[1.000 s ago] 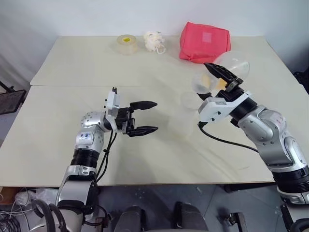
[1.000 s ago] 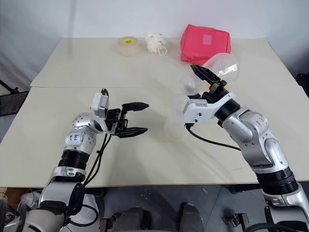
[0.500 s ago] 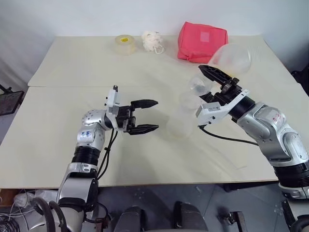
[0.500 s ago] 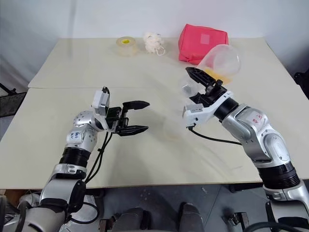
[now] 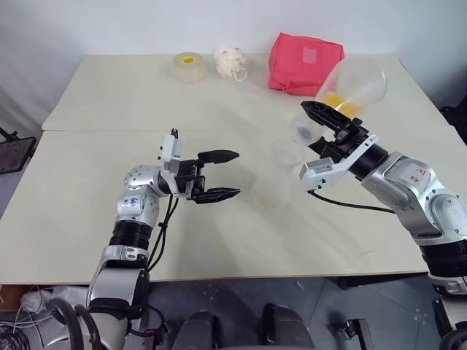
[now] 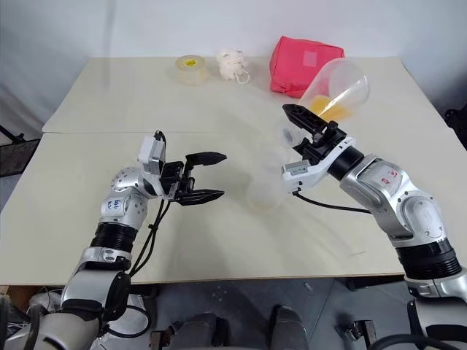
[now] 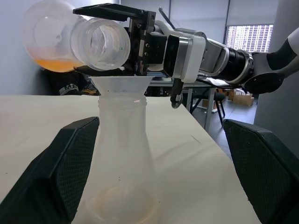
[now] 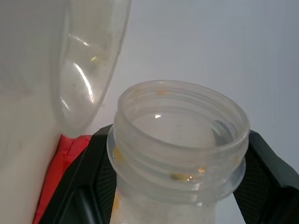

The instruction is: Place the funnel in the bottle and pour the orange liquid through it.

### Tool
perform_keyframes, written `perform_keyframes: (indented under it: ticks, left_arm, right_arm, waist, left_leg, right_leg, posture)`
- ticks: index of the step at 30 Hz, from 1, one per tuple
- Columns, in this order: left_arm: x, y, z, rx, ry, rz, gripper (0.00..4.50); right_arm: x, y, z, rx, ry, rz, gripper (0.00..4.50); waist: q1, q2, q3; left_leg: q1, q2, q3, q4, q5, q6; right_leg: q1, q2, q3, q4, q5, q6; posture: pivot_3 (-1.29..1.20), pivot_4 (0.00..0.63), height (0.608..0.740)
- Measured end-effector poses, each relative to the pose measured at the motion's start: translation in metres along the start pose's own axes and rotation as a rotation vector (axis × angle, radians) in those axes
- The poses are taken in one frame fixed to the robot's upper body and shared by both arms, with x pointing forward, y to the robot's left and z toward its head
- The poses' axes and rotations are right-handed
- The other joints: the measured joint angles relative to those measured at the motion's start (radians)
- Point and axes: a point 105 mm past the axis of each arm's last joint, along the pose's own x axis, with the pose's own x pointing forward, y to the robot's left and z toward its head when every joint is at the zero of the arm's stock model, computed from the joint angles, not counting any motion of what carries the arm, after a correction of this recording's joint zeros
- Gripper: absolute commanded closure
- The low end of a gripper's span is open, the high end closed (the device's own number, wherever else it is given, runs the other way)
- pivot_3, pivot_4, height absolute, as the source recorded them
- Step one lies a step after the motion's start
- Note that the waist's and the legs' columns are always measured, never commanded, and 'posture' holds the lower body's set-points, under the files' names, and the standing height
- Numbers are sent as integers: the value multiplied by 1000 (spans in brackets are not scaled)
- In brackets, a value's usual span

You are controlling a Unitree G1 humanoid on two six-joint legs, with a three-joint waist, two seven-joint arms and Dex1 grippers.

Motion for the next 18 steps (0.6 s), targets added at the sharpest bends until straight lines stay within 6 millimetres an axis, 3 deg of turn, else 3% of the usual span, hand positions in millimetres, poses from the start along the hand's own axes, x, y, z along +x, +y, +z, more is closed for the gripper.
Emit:
perform_keyframes:
  ticks: [18]
  left_arm:
    - [1, 2, -2, -15, -6, 6, 0]
  right_arm:
    - [4, -3, -2, -105, -29, -13, 1689]
  waist:
    - [-1, 0, 0]
  left_leg:
    - [0, 0, 0, 0, 0, 0]
  right_leg:
    - [0, 0, 0, 0, 0, 0]
  posture:
    - [0, 150, 740]
